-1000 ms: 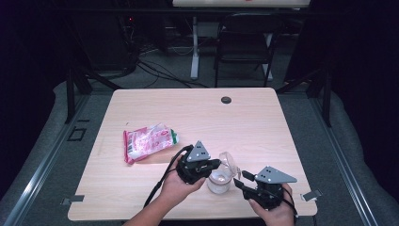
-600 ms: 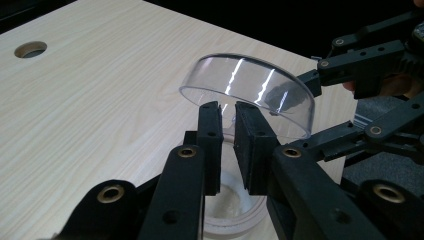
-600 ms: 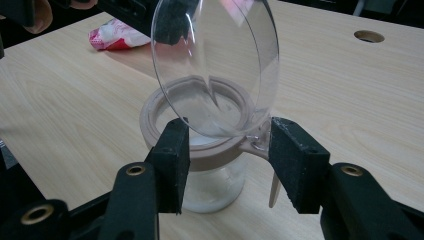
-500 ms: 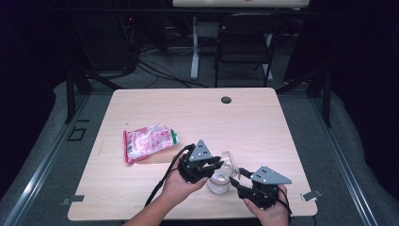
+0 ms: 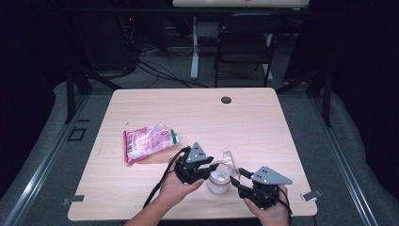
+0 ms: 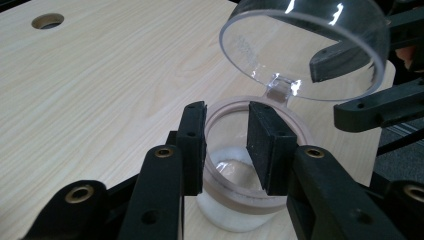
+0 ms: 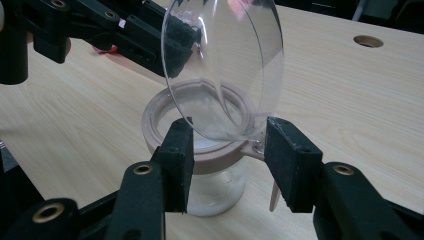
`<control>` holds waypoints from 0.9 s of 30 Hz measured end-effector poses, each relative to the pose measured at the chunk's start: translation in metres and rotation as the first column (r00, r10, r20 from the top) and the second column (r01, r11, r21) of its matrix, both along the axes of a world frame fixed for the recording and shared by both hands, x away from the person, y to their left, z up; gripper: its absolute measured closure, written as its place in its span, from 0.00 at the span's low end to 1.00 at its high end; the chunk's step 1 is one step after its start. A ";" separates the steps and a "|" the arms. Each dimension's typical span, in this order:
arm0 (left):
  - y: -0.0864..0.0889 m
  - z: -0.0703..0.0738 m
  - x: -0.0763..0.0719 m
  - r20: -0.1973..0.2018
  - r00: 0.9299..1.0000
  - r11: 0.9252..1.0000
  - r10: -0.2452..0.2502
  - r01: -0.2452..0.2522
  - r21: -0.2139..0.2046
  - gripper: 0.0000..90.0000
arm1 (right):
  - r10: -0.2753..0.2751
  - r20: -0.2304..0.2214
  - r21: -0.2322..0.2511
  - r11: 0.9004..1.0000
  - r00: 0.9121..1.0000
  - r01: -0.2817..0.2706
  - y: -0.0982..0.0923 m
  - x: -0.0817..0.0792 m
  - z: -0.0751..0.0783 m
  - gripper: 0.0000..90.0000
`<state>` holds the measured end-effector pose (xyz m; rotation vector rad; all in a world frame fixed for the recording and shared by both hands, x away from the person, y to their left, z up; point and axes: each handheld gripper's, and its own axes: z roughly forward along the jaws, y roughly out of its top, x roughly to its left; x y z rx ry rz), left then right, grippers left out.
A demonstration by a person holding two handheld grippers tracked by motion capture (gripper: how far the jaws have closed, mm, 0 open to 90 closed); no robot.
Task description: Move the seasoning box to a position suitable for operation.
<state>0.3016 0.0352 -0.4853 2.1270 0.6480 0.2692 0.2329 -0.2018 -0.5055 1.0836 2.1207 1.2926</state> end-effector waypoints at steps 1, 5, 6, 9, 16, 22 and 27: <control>0.000 -0.001 0.000 -0.001 1.000 1.000 0.006 -0.006 -0.001 0.75 | 0.001 0.000 0.000 1.000 1.000 -0.001 0.000 0.000 0.000 0.62; 0.000 -0.008 0.003 -0.009 1.000 1.000 0.021 -0.021 0.009 0.73 | 0.003 0.001 -0.002 1.000 1.000 -0.003 0.000 0.000 0.000 0.62; 0.000 -0.010 0.003 -0.011 1.000 1.000 0.021 -0.021 0.014 0.73 | 0.001 0.002 -0.003 1.000 1.000 -0.001 0.000 0.000 0.000 0.63; -0.001 -0.014 0.004 -0.020 0.999 1.000 0.028 -0.027 0.011 0.73 | -0.002 0.006 -0.001 1.000 1.000 0.002 -0.001 -0.001 0.000 0.64; -0.002 -0.019 0.006 -0.031 0.999 0.999 0.033 -0.033 0.014 0.74 | -0.007 0.008 0.003 1.000 1.000 0.007 -0.002 -0.001 0.000 0.65; -0.003 -0.023 0.005 -0.034 0.999 0.999 0.029 -0.029 0.024 0.77 | -0.006 0.009 0.005 1.000 1.000 0.006 -0.003 -0.001 0.000 0.66; -0.003 -0.024 0.006 -0.044 0.999 0.999 0.030 -0.029 0.020 0.78 | -0.008 0.011 0.005 1.000 1.000 0.008 -0.004 -0.001 0.000 0.67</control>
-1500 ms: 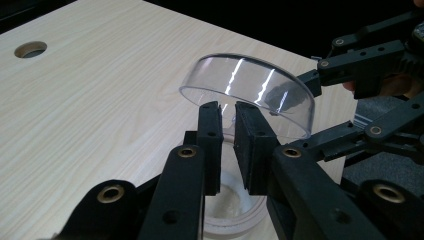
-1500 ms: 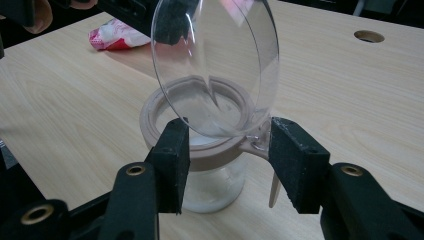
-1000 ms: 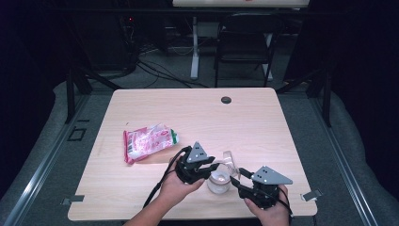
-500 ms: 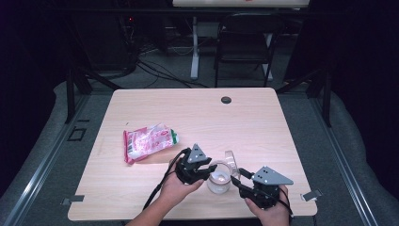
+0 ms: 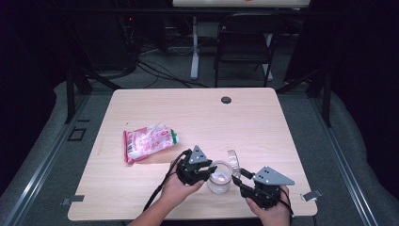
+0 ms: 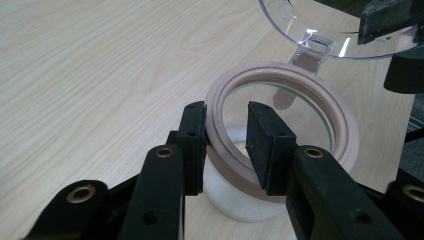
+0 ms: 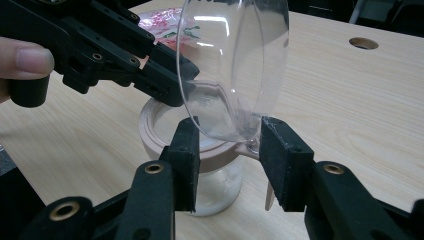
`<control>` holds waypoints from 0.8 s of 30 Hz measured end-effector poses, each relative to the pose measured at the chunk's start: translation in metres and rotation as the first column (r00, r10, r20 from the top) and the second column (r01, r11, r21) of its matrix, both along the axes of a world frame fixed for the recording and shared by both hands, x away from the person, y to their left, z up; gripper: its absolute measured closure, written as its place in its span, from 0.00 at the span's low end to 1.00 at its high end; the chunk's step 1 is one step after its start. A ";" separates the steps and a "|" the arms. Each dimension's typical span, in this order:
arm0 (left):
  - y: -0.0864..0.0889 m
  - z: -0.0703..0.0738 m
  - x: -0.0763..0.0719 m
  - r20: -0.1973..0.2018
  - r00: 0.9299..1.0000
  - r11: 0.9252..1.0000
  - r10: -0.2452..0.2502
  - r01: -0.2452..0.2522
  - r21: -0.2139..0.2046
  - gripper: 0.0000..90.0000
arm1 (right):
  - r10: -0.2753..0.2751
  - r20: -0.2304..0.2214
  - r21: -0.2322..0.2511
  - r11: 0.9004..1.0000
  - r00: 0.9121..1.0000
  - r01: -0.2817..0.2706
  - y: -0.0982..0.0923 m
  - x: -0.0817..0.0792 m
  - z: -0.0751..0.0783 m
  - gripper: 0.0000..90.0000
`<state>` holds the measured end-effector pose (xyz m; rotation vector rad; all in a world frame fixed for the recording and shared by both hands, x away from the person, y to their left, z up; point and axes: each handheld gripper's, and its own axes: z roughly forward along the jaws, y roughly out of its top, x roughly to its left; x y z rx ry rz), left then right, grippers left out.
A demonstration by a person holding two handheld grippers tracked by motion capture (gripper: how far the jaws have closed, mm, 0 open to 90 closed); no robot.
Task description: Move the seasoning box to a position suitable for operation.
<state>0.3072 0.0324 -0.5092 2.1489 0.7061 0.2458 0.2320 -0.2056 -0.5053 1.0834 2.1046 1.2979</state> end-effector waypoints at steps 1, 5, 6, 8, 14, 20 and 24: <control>0.000 0.000 0.000 0.001 1.000 1.000 -0.001 0.001 0.003 0.78 | -0.004 0.000 0.002 1.000 1.000 0.004 0.000 0.000 0.000 0.67; 0.001 0.000 0.000 0.000 1.000 1.000 -0.001 0.001 0.000 0.79 | -0.004 -0.001 0.004 1.000 1.000 0.004 -0.002 0.000 0.000 0.68; 0.001 0.000 0.000 0.000 1.000 1.000 0.000 0.000 -0.001 0.79 | -0.004 -0.003 0.005 1.000 1.000 0.004 -0.002 0.000 0.000 0.68; 0.001 0.000 0.000 0.001 1.000 1.000 0.000 0.000 -0.001 0.79 | -0.007 -0.003 0.006 1.000 1.000 0.007 -0.003 0.000 0.000 0.68; 0.001 0.000 0.000 0.001 1.000 1.000 0.002 -0.002 -0.003 0.80 | -0.017 -0.007 0.015 1.000 1.000 0.017 -0.007 0.000 0.000 0.71; 0.000 -0.001 -0.001 0.011 1.000 1.000 0.006 -0.006 -0.015 0.79 | -0.051 -0.019 0.045 0.998 0.998 0.052 -0.014 0.003 0.000 0.75; 0.001 0.000 -0.001 0.012 1.000 1.000 0.006 -0.006 -0.013 0.79 | -0.069 -0.034 0.064 0.995 0.997 0.071 -0.018 0.007 0.000 0.77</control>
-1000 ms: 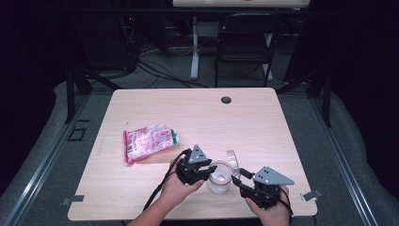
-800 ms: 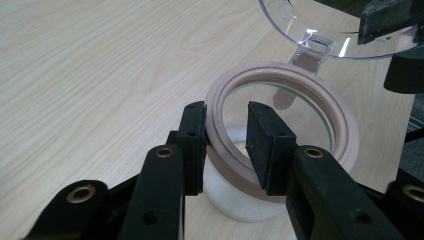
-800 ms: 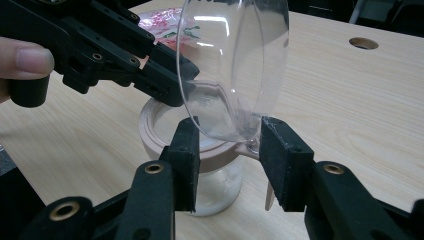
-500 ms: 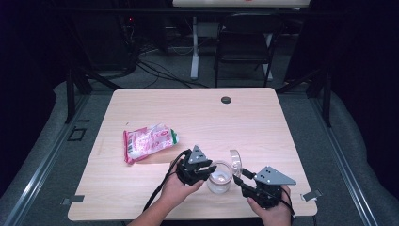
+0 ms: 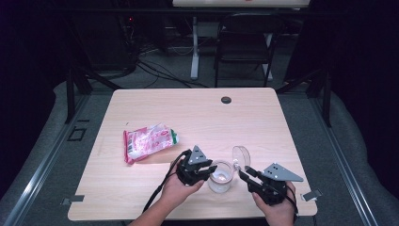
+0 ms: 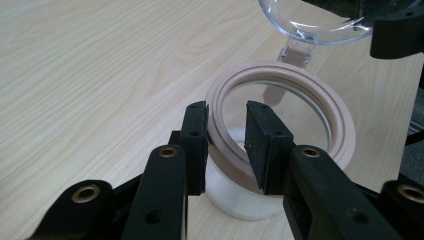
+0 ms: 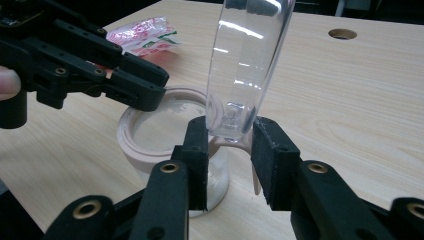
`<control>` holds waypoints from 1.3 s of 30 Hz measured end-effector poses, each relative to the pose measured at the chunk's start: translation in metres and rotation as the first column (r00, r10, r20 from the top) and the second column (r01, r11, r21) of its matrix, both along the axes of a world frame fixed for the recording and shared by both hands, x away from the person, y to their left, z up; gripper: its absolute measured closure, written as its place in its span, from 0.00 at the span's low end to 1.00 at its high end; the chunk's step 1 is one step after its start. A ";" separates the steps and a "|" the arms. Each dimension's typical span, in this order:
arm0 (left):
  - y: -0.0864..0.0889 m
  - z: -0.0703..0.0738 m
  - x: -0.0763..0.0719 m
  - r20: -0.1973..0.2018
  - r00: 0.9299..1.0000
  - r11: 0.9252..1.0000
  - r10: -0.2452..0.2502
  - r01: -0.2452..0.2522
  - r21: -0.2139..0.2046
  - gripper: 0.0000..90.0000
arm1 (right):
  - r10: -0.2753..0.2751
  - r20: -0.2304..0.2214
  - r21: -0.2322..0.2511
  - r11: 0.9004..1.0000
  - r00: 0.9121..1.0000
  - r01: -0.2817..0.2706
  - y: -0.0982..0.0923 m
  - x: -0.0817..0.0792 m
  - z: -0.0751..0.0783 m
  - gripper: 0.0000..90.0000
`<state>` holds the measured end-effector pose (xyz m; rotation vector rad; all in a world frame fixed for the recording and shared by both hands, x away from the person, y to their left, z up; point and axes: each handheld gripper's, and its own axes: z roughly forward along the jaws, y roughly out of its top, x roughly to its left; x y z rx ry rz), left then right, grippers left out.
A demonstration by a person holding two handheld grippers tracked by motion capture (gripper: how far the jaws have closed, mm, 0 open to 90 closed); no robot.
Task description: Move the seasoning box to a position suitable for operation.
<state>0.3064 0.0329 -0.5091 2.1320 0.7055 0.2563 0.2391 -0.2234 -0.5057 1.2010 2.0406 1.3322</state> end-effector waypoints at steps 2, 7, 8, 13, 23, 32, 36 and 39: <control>0.000 0.000 0.000 -0.002 1.000 1.000 0.003 -0.003 -0.005 0.79 | -0.006 0.002 0.007 1.000 1.000 0.006 -0.001 0.003 0.000 0.78; -0.001 0.001 0.000 0.003 1.000 1.000 0.010 -0.010 -0.016 0.79 | -0.027 -0.011 0.007 1.000 1.000 0.027 -0.004 0.015 0.002 0.81; -0.002 0.001 0.000 0.002 1.000 1.000 0.009 -0.009 -0.013 0.80 | -0.026 -0.013 0.012 1.000 1.000 0.026 -0.004 0.018 0.002 0.81; -0.004 0.001 -0.001 0.004 1.000 1.000 0.017 -0.016 -0.027 0.80 | -0.026 -0.033 0.028 0.999 0.999 0.027 -0.007 0.029 0.003 0.81; -0.003 0.001 -0.001 0.005 1.000 0.999 0.018 -0.018 -0.032 0.77 | -0.026 -0.017 0.062 0.998 1.000 0.027 -0.012 0.031 -0.004 0.75; 0.018 0.014 -0.001 0.021 0.998 0.996 0.054 -0.053 -0.074 0.66 | -0.028 -0.016 0.063 0.998 0.999 0.029 -0.013 0.027 -0.010 0.72; 0.035 0.016 0.001 0.038 0.996 0.995 0.083 -0.080 -0.060 0.64 | -0.029 -0.016 0.063 0.998 0.999 0.030 -0.012 0.027 -0.011 0.71; 0.049 0.015 0.004 0.046 0.993 0.993 0.110 -0.108 -0.041 0.63 | -0.029 -0.010 0.058 0.998 1.000 0.030 -0.011 0.028 -0.010 0.71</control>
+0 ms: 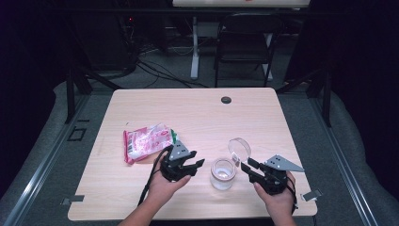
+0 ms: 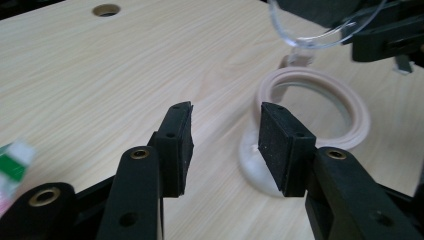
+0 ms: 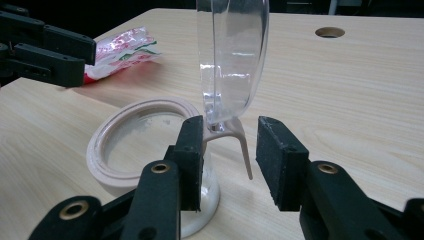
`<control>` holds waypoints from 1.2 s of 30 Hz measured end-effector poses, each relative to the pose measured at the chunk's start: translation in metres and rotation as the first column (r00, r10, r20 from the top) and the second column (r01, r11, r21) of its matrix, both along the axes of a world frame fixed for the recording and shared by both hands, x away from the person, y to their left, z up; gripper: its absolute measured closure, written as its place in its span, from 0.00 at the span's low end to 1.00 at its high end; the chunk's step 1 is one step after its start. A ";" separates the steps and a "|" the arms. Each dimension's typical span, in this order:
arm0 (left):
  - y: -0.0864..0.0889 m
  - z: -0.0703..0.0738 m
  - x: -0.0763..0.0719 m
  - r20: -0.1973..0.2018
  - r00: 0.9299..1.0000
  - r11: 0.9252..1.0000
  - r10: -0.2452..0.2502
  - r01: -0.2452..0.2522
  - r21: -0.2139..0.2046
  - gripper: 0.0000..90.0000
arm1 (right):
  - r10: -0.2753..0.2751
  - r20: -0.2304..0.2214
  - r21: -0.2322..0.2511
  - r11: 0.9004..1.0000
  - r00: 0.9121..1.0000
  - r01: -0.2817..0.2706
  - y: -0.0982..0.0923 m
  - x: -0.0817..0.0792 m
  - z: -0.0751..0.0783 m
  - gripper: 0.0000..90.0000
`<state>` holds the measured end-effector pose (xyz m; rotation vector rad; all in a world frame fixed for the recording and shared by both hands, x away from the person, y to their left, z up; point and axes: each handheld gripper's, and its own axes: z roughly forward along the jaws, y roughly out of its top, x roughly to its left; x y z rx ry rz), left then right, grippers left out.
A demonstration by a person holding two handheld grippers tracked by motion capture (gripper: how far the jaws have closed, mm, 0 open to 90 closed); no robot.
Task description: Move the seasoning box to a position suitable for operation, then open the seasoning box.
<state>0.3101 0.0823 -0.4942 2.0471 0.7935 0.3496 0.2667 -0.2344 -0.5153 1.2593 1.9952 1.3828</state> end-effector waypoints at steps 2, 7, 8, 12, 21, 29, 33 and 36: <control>0.010 -0.002 0.001 0.002 1.000 1.000 0.022 -0.022 0.006 0.63 | -0.007 -0.001 -0.010 1.000 1.000 0.007 0.001 0.001 0.001 0.71; 0.037 -0.010 0.004 0.011 0.996 0.996 0.091 -0.091 0.014 0.61 | -0.008 -0.007 0.003 1.000 1.000 0.008 0.001 0.007 0.001 0.72; 0.043 -0.012 0.004 0.013 0.994 0.994 0.107 -0.107 0.009 0.60 | -0.006 -0.005 0.004 1.000 1.000 0.006 0.002 0.007 0.002 0.74; 0.066 -0.018 0.007 0.027 0.988 0.988 0.153 -0.153 0.005 0.60 | 0.006 -0.001 0.006 1.000 1.000 -0.006 0.004 0.010 0.003 0.78; 0.108 -0.028 0.014 0.025 0.968 0.968 0.249 -0.248 -0.037 0.57 | 0.021 -0.005 0.005 1.000 1.000 -0.021 0.003 0.016 0.004 0.80; 0.119 -0.033 0.019 0.023 0.958 0.959 0.285 -0.284 -0.008 0.57 | 0.043 0.013 0.000 0.999 0.999 -0.043 0.003 0.022 0.003 0.80; 0.122 -0.037 0.020 0.025 0.955 0.956 0.294 -0.295 0.000 0.57 | 0.058 0.013 -0.002 0.998 0.998 -0.058 0.002 0.018 0.002 0.75; 0.124 -0.041 0.020 0.022 0.953 0.953 0.302 -0.302 -0.007 0.57 | 0.070 0.008 -0.006 0.998 0.998 -0.069 0.001 0.014 0.002 0.74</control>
